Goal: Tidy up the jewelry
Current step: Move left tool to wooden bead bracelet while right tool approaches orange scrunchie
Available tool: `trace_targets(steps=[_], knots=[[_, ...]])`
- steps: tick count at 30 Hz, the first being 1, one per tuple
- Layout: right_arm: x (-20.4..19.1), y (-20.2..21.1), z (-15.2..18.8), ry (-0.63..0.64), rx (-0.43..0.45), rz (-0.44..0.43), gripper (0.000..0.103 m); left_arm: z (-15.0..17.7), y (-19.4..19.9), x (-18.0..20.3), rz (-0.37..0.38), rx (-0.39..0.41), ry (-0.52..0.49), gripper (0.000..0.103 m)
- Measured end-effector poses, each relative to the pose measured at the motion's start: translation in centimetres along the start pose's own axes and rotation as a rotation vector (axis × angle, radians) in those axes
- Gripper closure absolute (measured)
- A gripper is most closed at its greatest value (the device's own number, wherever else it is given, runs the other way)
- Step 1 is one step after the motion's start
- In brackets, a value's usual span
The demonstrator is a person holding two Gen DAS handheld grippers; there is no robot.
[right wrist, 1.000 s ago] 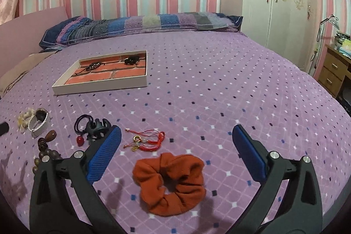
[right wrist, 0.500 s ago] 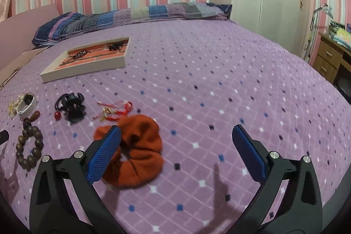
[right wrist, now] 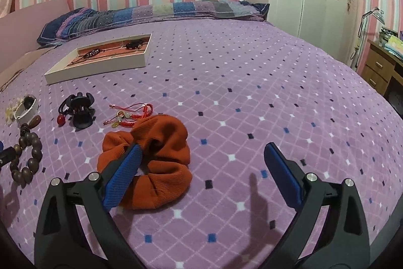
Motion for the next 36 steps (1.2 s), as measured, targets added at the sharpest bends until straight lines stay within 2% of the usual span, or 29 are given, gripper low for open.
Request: trace_targets(steps=[7, 12, 25, 30, 32, 34, 36], knots=[[0.4, -1.2, 0.1, -0.036, -0.033, -0.024, 0.024, 0.1, -1.3, -0.2, -0.01, -0.022, 0.001, 0.007], [-0.2, -1.6, 0.4, -0.018, -0.051, -0.033, 0.031, 0.3, -1.9, -0.1, -0.016, -0.029, -0.003, 0.007], [-0.6, -2.2, 0.5, -0.013, -0.065, -0.039, 0.033, 0.1, -2.5, 0.5, -0.057, -0.034, -0.036, 0.007], [-0.7, -2.2, 0.5, -0.01, -0.068, -0.039, 0.036, 0.0, -2.2, 0.8, -0.042, -0.014, -0.038, 0.008], [-0.7, -2.3, 0.6, -0.005, -0.068, -0.04, 0.038, 0.0, -2.1, 1.1, -0.046, -0.007, -0.056, 0.011], [-0.8, -2.3, 0.7, -0.003, -0.069, -0.043, 0.04, -0.1, -2.0, 1.6, -0.036, 0.0, -0.081, 0.025], [-0.9, -2.4, 0.8, -0.003, -0.073, -0.051, 0.046, -0.1, -1.9, 2.1, -0.026, 0.006, -0.097, 0.033]])
Point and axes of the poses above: each gripper's, at about its wrist camera, not at the fingertips, and y roughly against the way its jaws point, x to its right, z to its underside, the point moved 4 cm from there along -y, roughly the way its jaws point, and after that the axes turned 11 degrees about -z, right-handed, at the moved point
